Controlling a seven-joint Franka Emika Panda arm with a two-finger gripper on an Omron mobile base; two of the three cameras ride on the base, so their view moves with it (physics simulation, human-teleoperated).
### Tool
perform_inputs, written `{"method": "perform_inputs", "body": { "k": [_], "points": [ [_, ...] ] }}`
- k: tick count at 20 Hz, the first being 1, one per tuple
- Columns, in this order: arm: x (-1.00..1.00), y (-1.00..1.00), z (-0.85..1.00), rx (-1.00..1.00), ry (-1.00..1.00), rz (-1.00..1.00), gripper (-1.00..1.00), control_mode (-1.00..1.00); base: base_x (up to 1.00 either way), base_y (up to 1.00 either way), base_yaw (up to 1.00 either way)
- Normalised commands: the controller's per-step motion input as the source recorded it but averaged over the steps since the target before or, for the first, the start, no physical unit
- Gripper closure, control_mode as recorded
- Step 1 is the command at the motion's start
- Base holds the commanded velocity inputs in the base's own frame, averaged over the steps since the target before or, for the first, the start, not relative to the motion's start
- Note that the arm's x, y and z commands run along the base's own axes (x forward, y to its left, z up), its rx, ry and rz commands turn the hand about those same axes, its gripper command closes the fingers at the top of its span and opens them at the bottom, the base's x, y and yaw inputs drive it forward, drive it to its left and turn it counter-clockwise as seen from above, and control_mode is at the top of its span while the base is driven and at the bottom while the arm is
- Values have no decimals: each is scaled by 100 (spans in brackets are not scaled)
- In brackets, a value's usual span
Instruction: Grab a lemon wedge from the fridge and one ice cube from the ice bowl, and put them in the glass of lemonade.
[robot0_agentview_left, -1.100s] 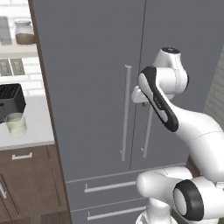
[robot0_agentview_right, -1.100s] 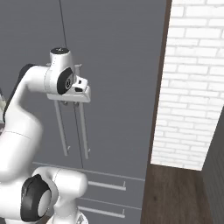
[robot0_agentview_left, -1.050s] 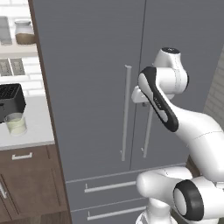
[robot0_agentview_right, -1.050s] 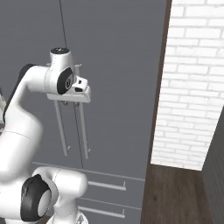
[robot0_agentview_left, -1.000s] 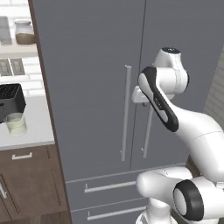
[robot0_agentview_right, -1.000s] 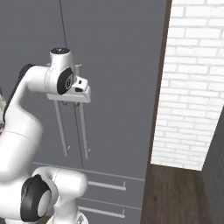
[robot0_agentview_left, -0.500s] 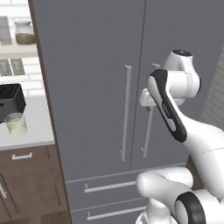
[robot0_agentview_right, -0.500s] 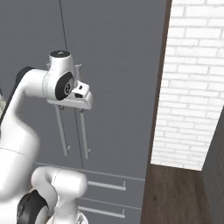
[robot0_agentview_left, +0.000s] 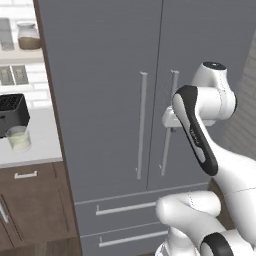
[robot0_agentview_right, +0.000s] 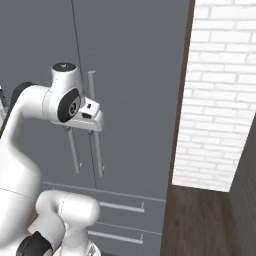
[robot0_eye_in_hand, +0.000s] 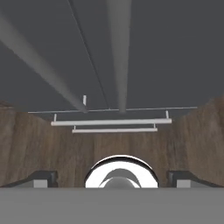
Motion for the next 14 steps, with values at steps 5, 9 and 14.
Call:
{"method": "perform_inputs", "body": {
  "k": [5,9,14],
  "points": [
    [0,0,0,0,0,0,-100,100,-68,-3,-4],
    [0,0,0,0,0,0,-100,100,-61,0,-6],
    [0,1,0,0,0,0,-100,-100,-5,0,-2]
  ]
}}
